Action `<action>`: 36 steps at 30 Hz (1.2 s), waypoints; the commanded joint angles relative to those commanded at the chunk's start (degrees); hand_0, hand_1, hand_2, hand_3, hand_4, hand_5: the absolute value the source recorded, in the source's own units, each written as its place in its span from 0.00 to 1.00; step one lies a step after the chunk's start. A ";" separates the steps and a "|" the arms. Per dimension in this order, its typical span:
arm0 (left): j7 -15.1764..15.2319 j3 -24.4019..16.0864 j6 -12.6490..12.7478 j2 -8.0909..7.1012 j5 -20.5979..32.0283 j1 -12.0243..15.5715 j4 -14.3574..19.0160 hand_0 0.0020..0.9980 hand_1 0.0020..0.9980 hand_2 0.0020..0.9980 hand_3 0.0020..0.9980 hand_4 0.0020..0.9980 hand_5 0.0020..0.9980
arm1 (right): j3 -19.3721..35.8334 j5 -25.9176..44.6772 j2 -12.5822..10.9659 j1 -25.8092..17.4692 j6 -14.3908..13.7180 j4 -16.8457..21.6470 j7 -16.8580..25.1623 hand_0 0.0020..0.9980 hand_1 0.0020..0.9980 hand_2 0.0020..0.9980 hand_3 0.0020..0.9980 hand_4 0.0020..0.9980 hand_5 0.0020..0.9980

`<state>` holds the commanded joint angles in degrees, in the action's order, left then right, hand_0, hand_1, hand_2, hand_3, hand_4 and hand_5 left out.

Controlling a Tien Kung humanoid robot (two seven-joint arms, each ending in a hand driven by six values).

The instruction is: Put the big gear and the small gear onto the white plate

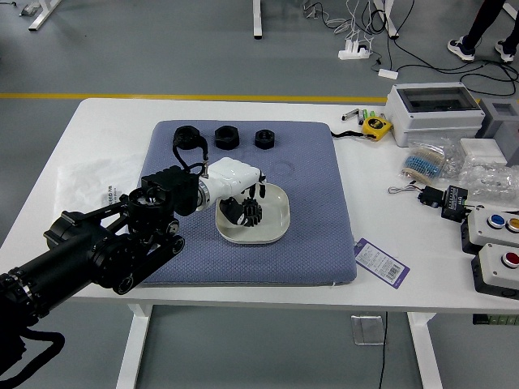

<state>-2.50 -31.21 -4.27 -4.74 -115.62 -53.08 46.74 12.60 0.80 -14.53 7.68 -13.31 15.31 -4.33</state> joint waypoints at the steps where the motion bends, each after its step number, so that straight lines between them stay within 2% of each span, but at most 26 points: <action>1: -0.02 -0.05 0.05 -0.01 -0.09 0.00 -0.02 0.44 0.55 0.60 0.60 0.88 0.14 | 0.01 -0.03 0.00 -0.01 0.00 0.00 0.00 0.68 0.66 0.74 0.59 0.80 0.72; 7: -0.06 -0.48 0.11 -0.13 -0.37 0.21 0.09 0.44 0.55 0.60 0.60 0.87 0.14 | 0.21 -0.43 0.02 -0.15 0.00 0.01 -0.09 0.68 0.66 0.74 0.59 0.80 0.71; 18: -0.99 -5.90 -1.75 -1.40 -1.62 1.39 2.82 0.46 0.56 0.61 0.61 0.89 0.14 | 0.05 -0.08 0.09 -0.45 0.02 -0.04 0.13 0.68 0.66 0.74 0.59 0.80 0.71; 19: -1.06 -6.63 -1.83 -1.43 -1.56 1.55 2.96 0.54 0.63 0.67 0.62 0.93 0.15 | 0.00 -0.01 0.08 -0.44 0.04 -0.04 0.15 0.68 0.66 0.74 0.59 0.80 0.71; 22: -1.22 -8.73 -1.95 -1.42 -0.92 2.16 3.20 0.54 0.63 0.67 0.62 0.93 0.15 | -0.16 0.25 0.09 -0.39 0.04 -0.06 0.27 0.68 0.66 0.74 0.59 0.80 0.71; 24: -1.67 -11.61 -2.23 -1.07 1.38 3.21 3.07 0.54 0.63 0.67 0.62 0.93 0.15 | -0.36 0.65 0.08 -0.29 0.06 -0.06 0.41 0.68 0.66 0.74 0.59 0.80 0.71; 25: -1.73 -12.44 -2.27 -1.02 1.86 3.36 3.05 0.61 0.67 0.73 0.66 0.96 0.17 | -0.39 0.71 0.08 -0.27 0.07 -0.06 0.42 0.68 0.66 0.74 0.59 0.80 0.71; 26: -1.84 -13.02 -2.24 -0.91 2.35 3.62 3.01 0.61 0.67 0.73 0.66 0.96 0.17 | -0.42 0.76 0.08 -0.24 0.07 -0.06 0.44 0.68 0.66 0.74 0.59 0.80 0.71; 29: -2.46 -19.51 -1.37 0.02 7.81 6.33 3.03 0.61 0.67 0.73 0.66 0.96 0.17 | -0.61 1.08 0.09 -0.08 0.11 -0.09 0.56 0.68 0.66 0.74 0.59 0.80 0.71; 32: -2.69 -24.74 -1.43 0.19 10.37 7.83 3.85 0.63 0.69 0.76 0.70 0.96 0.17 | -0.68 1.25 0.11 -0.07 0.13 -0.12 0.61 0.68 0.66 0.74 0.59 0.80 0.72; 36: -4.04 -29.01 -4.23 -0.43 9.47 9.24 5.72 0.63 0.69 0.76 0.70 0.96 0.17 | -0.72 1.26 0.13 -0.13 0.17 -0.14 0.62 0.68 0.66 0.74 0.59 0.80 0.72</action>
<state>-6.54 -60.21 -8.49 -5.17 -106.15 -43.84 52.45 11.87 2.06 -14.39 7.55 -13.14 15.18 -3.72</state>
